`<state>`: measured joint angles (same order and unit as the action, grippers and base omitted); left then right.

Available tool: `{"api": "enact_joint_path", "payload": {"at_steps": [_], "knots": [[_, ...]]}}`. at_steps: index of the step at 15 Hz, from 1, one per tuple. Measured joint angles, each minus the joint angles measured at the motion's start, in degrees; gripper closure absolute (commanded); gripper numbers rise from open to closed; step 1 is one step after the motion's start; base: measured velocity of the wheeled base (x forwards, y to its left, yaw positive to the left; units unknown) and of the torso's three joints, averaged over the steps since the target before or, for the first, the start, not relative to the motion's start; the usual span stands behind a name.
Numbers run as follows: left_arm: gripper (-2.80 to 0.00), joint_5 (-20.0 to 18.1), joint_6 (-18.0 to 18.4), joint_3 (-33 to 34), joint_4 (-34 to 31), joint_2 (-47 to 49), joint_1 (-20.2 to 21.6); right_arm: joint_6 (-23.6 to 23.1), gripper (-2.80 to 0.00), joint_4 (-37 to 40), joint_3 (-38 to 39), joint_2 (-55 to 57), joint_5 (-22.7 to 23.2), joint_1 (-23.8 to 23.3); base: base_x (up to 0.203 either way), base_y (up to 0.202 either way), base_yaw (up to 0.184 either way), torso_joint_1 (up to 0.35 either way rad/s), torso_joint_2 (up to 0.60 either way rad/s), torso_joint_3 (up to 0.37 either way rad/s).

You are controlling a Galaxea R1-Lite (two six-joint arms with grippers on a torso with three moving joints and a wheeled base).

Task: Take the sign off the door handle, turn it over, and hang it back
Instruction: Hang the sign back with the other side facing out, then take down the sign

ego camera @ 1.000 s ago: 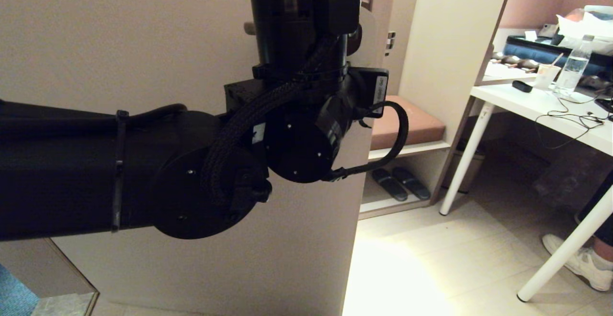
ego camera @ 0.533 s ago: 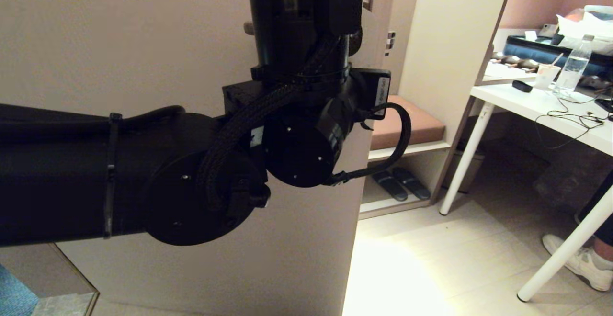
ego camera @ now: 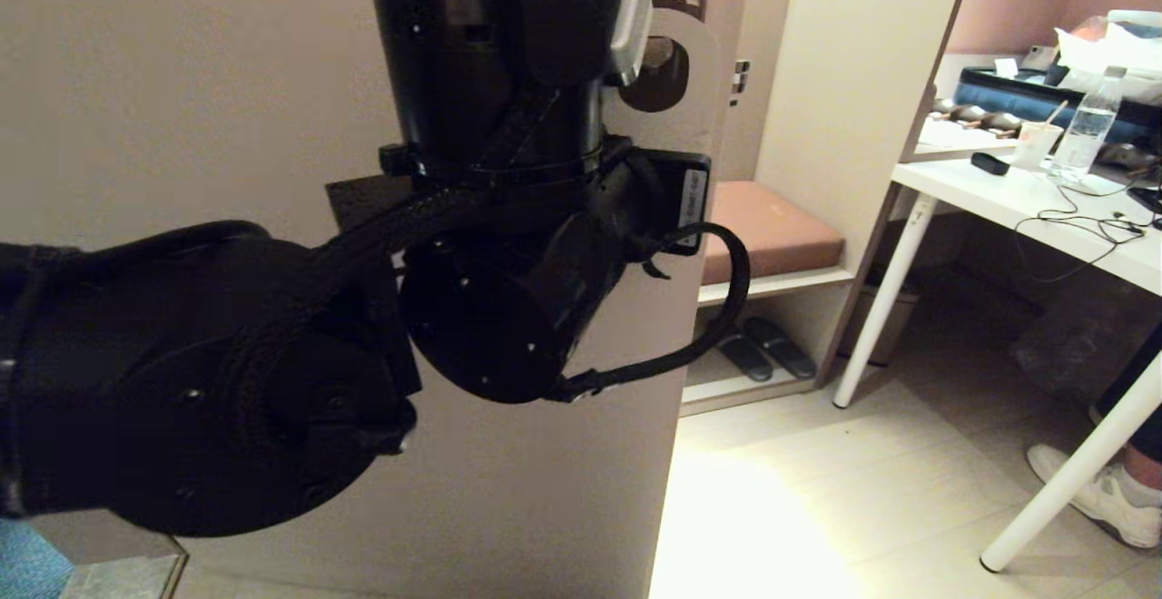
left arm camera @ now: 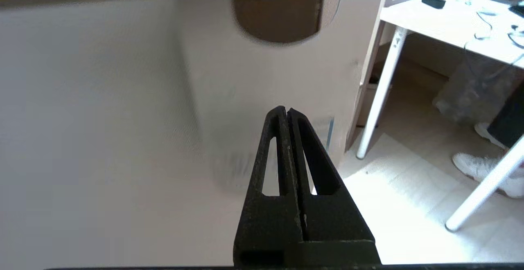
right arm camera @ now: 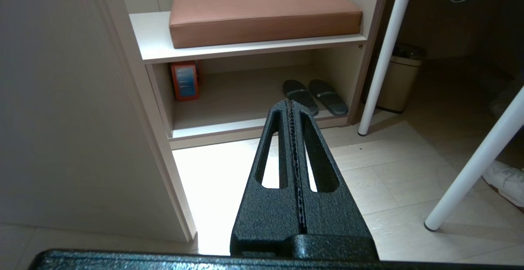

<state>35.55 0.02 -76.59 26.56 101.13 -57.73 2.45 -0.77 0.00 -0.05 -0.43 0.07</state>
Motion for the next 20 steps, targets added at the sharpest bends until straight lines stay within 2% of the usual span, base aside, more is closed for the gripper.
{"api": "enact_joint_path", "payload": {"at_steps": [5, 9, 15, 17, 20], "knots": [[0.0, 0.1, 0.0, 10.7, -0.1, -9.4, 0.0, 0.0, 0.0, 0.0, 0.0, 0.0, 0.0, 0.0, 0.0, 0.0, 0.0, 0.0, 0.0, 0.0], [0.0, -0.1, -0.3, 20.2, -0.3, -19.1, 1.6, 0.0, 0.0, 0.0, 0.0, 0.0, 0.0, 0.0, 0.0, 0.0, 0.0, 0.0, 0.0, 0.0], [0.0, 0.0, -5.4, 34.8, -0.4, -29.6, 3.2, 0.0, 0.0, 0.0, 0.0, 0.0, 0.0, 0.0, 0.0, 0.0, 0.0, 0.0, 0.0, 0.0], [0.0, -0.3, -4.9, 41.0, -0.4, -33.6, 7.2, 0.0, 0.0, 0.0, 0.0, 0.0, 0.0, 0.0, 0.0, 0.0, 0.0, 0.0, 0.0, 0.0], [0.0, -2.7, -3.0, 51.2, -0.3, -40.7, 18.0, 0.0, 0.0, 0.0, 0.0, 0.0, 0.0, 0.0, 0.0, 0.0, 0.0, 0.0, 0.0, 0.0]]}}
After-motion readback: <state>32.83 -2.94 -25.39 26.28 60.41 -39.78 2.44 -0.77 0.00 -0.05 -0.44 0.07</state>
